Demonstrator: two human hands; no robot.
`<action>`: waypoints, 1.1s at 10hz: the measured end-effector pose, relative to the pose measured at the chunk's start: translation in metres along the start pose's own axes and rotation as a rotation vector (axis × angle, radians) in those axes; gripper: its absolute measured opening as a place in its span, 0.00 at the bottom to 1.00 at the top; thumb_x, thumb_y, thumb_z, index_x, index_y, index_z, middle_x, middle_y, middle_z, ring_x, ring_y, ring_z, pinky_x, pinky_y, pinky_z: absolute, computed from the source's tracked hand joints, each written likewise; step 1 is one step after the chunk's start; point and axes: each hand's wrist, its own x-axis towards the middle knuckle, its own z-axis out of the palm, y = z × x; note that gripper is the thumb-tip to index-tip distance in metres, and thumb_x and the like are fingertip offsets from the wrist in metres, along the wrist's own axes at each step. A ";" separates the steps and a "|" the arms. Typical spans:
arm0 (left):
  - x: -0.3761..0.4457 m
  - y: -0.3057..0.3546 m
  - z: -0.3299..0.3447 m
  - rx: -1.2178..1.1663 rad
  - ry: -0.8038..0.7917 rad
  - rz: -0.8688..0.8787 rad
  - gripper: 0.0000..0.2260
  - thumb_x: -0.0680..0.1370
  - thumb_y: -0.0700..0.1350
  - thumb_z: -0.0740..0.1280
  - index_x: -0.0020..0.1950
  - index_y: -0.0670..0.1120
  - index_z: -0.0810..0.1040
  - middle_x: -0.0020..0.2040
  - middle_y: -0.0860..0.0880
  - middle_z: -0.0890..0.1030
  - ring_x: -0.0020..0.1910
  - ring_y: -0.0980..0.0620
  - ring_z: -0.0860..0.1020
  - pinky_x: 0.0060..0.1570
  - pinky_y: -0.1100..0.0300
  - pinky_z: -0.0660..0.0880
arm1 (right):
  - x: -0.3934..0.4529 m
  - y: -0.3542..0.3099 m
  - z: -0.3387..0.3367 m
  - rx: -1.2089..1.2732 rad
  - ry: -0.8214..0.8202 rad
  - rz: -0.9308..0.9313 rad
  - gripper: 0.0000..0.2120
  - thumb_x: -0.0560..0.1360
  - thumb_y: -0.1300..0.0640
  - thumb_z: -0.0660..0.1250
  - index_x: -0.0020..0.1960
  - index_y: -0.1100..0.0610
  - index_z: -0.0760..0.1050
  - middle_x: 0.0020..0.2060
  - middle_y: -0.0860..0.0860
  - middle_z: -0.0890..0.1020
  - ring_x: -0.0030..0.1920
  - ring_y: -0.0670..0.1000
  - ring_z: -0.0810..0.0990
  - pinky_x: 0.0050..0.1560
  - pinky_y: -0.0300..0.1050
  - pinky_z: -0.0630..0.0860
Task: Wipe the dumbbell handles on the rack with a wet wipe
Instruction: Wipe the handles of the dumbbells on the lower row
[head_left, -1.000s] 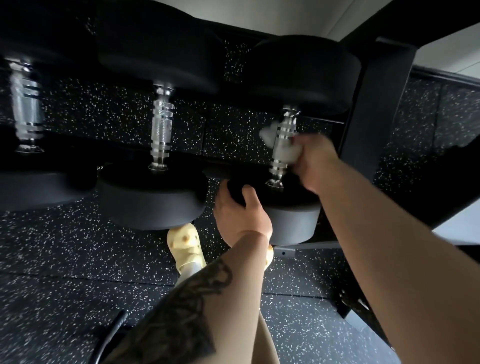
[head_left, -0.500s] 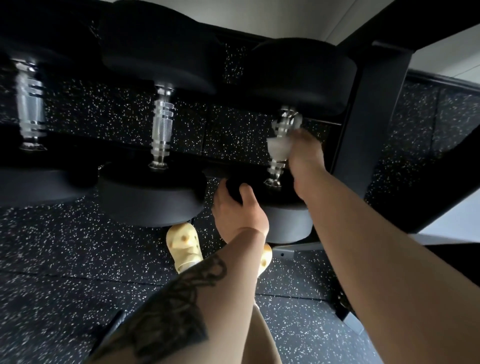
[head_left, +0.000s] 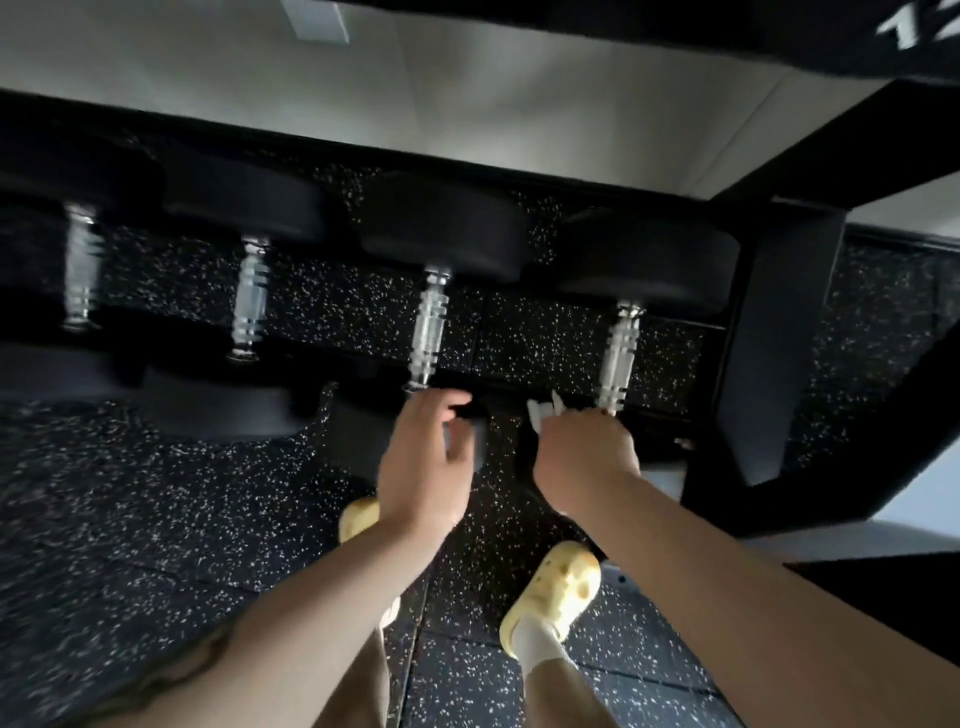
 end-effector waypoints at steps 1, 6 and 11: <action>0.022 -0.029 -0.031 0.118 0.196 0.001 0.10 0.78 0.39 0.62 0.58 0.47 0.78 0.58 0.50 0.76 0.56 0.52 0.75 0.59 0.59 0.70 | -0.003 -0.002 0.010 0.188 0.074 0.034 0.17 0.79 0.59 0.54 0.66 0.54 0.70 0.54 0.53 0.78 0.54 0.54 0.76 0.52 0.46 0.74; 0.086 -0.084 -0.027 -0.383 0.079 -0.817 0.16 0.81 0.46 0.56 0.66 0.43 0.73 0.63 0.41 0.77 0.62 0.40 0.73 0.61 0.54 0.67 | 0.109 -0.117 -0.009 0.798 -0.152 0.361 0.16 0.79 0.61 0.55 0.65 0.64 0.70 0.62 0.62 0.74 0.61 0.60 0.73 0.56 0.48 0.69; 0.082 -0.084 -0.019 -0.530 0.255 -0.872 0.14 0.77 0.48 0.60 0.60 0.51 0.79 0.54 0.46 0.82 0.50 0.44 0.77 0.53 0.56 0.73 | 0.120 -0.106 -0.010 0.932 -0.249 0.312 0.08 0.78 0.67 0.56 0.49 0.60 0.72 0.33 0.48 0.63 0.31 0.43 0.60 0.33 0.36 0.62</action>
